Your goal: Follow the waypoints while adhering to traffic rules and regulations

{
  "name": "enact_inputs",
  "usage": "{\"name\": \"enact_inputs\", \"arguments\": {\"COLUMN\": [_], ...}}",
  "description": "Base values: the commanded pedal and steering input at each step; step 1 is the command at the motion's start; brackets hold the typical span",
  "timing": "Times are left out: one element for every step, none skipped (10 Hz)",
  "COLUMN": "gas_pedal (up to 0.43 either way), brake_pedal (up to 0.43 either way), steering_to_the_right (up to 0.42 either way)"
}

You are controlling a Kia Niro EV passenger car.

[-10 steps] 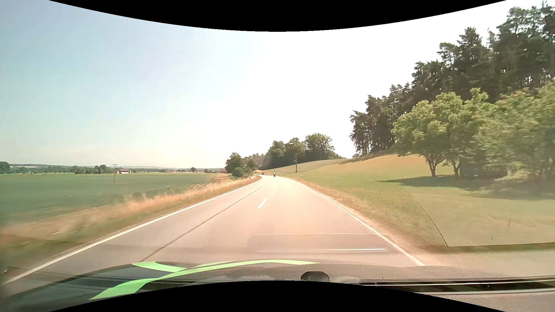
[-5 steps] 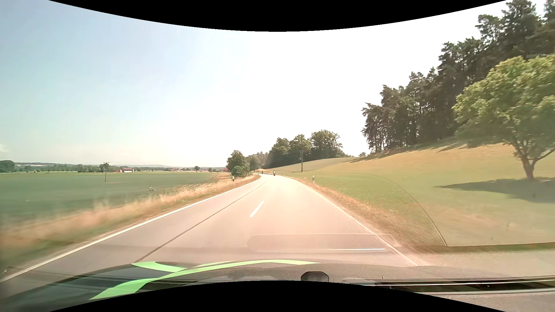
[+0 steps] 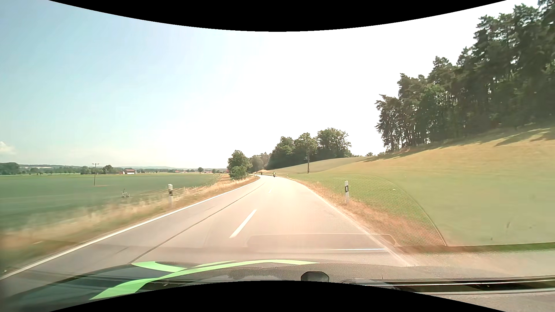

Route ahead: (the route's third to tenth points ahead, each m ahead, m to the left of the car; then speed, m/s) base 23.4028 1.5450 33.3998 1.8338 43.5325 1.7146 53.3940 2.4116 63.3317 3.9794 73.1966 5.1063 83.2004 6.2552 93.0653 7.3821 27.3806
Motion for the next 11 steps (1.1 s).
{"name": "enact_inputs", "arguments": {"gas_pedal": [0.22,0.197,0.189,0.189,0.189,0.189,0.177,0.138,0.138,0.138,0.138], "brake_pedal": [0.0,0.0,0.0,0.0,0.0,0.0,0.0,0.0,0.0,0.0,0.0], "steering_to_the_right": [-0.011,-0.012,-0.013,-0.013,-0.013,-0.013,-0.013,-0.013,-0.013,-0.013,-0.013]}}
